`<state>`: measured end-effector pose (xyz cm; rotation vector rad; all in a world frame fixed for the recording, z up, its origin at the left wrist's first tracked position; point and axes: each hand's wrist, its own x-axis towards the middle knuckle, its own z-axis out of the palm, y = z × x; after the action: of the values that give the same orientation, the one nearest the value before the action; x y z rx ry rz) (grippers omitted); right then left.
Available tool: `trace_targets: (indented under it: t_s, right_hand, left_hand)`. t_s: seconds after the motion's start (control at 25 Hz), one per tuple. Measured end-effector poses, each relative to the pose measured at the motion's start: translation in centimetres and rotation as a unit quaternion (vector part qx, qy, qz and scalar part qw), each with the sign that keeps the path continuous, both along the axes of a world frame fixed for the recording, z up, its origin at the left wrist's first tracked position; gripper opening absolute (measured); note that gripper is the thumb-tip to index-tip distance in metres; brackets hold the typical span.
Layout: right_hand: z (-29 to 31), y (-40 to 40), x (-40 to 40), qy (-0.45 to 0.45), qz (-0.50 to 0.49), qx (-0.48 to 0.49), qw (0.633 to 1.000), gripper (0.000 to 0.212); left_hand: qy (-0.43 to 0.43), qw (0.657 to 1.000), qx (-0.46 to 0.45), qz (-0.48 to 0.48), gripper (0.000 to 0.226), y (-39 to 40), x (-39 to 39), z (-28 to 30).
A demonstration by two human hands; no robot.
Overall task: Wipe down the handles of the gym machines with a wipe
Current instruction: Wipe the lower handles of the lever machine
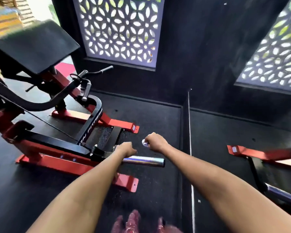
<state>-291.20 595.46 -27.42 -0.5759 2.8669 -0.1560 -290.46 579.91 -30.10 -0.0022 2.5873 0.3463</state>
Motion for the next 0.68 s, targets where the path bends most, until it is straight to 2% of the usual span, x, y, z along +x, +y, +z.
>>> trace_targets:
  t_s: [0.24, 0.44, 0.68]
  right_hand:
    - [-2.7, -0.2, -11.9, -0.002, 0.109, 0.028, 0.994, 0.031]
    - [-4.1, -0.3, -21.9, -0.037, 0.258, 0.058, 0.964, 0.030]
    - [-3.4, -2.2, -28.2, -0.073, 0.342, 0.037, 0.936, 0.031]
  left_hand:
    - [-0.020, 0.997, -0.016, 0.078, 0.040, -0.5, -8.6, -1.3]
    - [-0.038, 0.977, -0.014, 0.210, 0.037, -0.5, -13.2, -2.1]
    - [-0.031, 0.951, 0.004, 0.307, 0.041, 0.2, -16.0, -2.1]
